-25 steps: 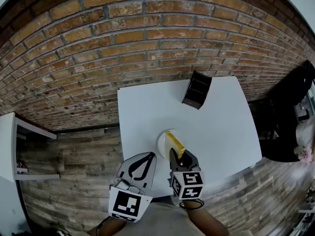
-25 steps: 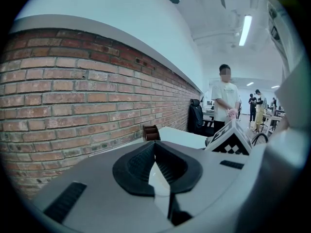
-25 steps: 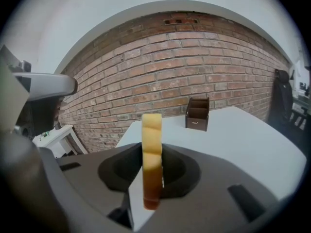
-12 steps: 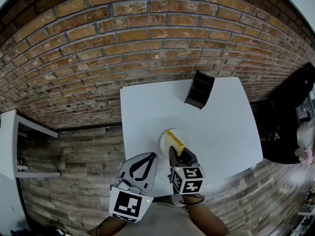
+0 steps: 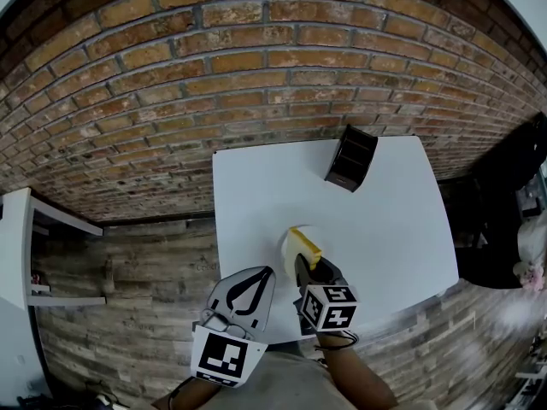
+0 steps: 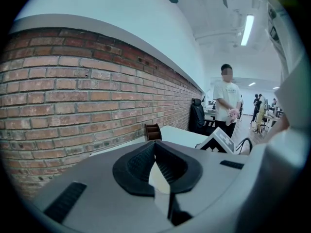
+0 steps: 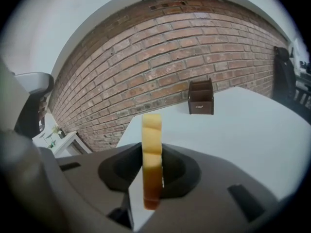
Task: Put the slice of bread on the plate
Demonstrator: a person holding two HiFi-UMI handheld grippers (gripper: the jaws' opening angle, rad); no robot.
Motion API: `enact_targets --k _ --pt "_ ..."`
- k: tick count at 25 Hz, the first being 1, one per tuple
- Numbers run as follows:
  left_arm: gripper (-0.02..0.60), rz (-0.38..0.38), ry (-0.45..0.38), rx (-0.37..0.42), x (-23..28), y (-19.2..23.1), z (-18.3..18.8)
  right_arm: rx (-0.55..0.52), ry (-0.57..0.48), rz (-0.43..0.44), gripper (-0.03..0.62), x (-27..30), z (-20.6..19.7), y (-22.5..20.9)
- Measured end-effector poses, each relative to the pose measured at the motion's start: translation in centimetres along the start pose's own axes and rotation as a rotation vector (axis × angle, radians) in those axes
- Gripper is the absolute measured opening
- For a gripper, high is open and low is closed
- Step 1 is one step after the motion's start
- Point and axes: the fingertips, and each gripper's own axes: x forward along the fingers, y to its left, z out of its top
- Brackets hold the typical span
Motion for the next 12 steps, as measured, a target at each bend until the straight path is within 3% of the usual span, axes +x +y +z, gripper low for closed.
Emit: enact_targets --k 12 --pt "0.009 0.008 0.008 -0.005 0.59 0.29 0.03 0.051 0.009 0.022 0.097 1.13 0.22 -0.96"
